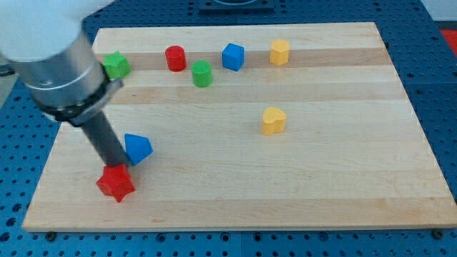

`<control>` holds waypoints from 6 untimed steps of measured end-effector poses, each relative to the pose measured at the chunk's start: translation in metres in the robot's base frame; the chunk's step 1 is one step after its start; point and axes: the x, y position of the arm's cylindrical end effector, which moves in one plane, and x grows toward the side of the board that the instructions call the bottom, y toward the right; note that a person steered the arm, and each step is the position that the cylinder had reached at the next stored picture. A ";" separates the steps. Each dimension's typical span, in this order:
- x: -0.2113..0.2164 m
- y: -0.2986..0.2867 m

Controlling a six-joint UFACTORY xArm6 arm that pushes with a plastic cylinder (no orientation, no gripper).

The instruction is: Place the blue triangle parallel to the left of the yellow heart

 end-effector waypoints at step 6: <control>0.017 0.107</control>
